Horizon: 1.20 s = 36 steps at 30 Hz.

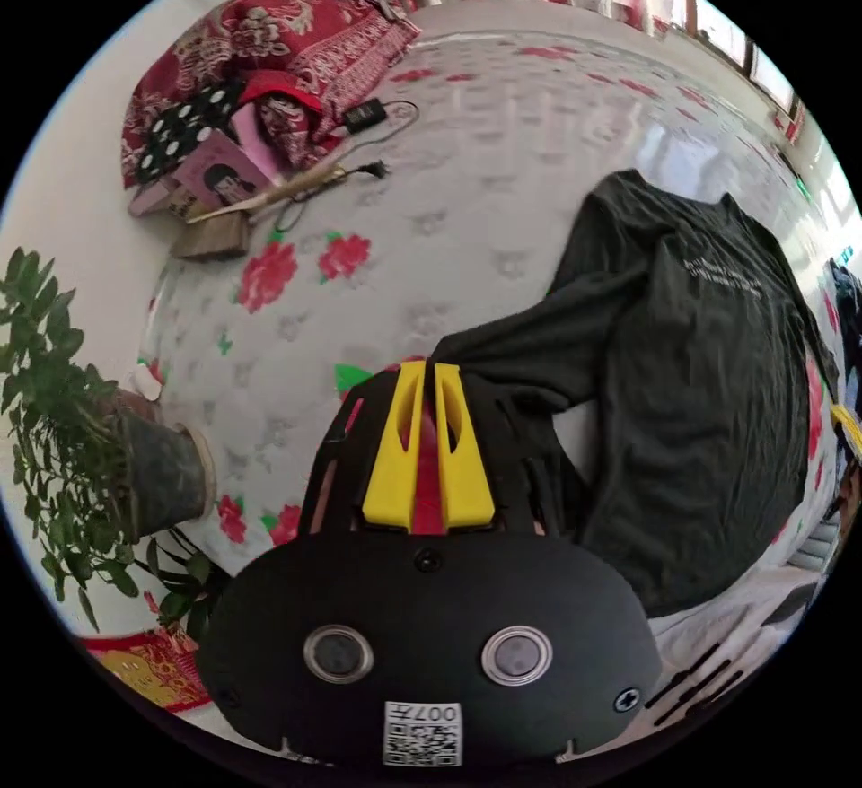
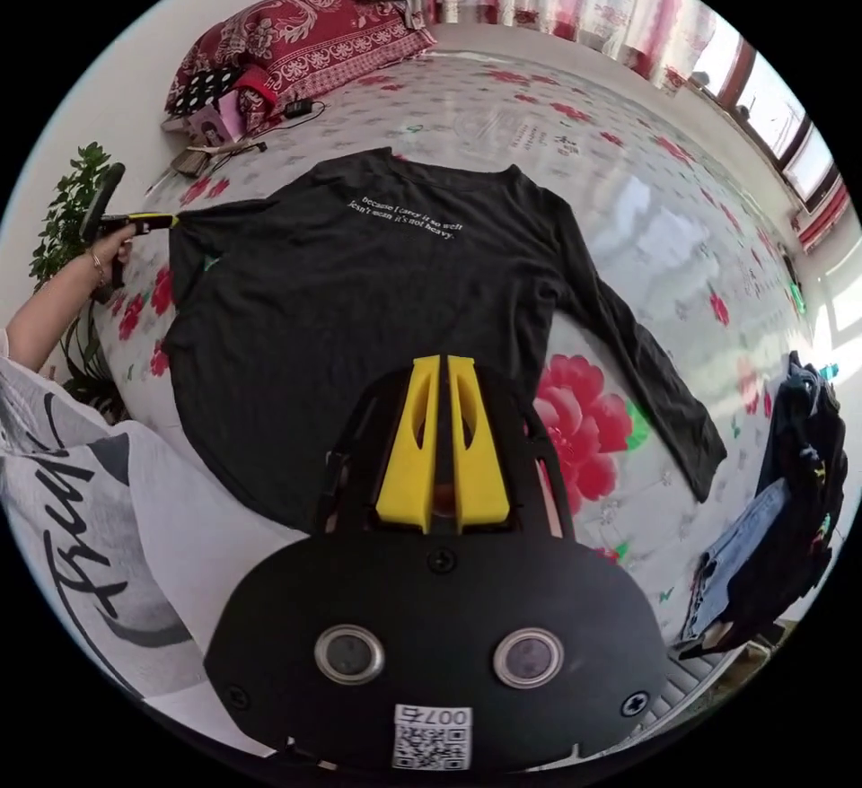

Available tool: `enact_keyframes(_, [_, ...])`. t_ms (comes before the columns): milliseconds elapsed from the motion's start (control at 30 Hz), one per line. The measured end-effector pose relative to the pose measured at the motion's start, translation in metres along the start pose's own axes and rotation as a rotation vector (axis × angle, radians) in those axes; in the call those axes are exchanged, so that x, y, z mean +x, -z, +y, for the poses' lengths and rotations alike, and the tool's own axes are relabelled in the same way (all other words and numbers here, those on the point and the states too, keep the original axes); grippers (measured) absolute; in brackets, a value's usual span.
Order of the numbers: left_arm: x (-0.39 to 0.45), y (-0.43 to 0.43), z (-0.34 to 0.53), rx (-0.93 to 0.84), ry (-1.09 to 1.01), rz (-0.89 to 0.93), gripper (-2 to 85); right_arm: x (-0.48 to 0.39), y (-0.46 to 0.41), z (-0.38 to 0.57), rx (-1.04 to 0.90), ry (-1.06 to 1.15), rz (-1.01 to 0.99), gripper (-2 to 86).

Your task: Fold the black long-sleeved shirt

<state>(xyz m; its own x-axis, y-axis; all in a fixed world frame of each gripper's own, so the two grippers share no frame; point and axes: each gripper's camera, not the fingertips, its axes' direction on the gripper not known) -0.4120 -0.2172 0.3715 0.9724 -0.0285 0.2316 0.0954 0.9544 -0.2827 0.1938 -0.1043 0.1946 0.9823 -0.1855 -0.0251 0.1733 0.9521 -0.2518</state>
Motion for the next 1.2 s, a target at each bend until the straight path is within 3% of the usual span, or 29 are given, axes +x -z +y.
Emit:
enact_keyframes(133, [-0.049,0.025,0.014,0.023,0.12,-0.032,7.0,0.024,0.014,0.048,-0.026,-0.1,0.046,0.6])
enact_keyframes(267, [-0.028,0.045,0.084,0.083,0.041,0.116,8.6,0.038,0.015,0.099,-0.088,-0.139,0.055,2.0])
enact_keyframes(400, [0.032,0.028,0.17,-0.028,-0.08,0.347,9.8,0.046,0.007,0.133,-0.153,-0.138,0.064,3.4])
enact_keyframes(600, [0.071,0.005,0.205,-0.162,-0.132,0.388,11.8,0.064,-0.01,0.141,-0.201,-0.124,0.02,4.2])
enact_keyframes(733, [0.083,-0.003,0.201,-0.183,-0.111,0.269,9.5,0.073,-0.025,0.127,-0.194,-0.145,-0.026,3.7])
enact_keyframes(867, [0.089,-0.002,0.188,-0.235,-0.163,0.258,0.3,0.072,-0.022,0.118,-0.222,-0.119,-0.057,1.4])
enact_keyframes(1067, [0.035,0.06,0.192,-0.128,-0.171,0.405,-0.9,0.112,0.063,0.14,-0.106,-0.084,-0.147,0.3])
enact_keyframes(1200, [0.007,0.048,0.22,-0.203,-0.128,0.462,-1.0,0.139,0.087,0.168,-0.085,-0.132,-0.256,0.2])
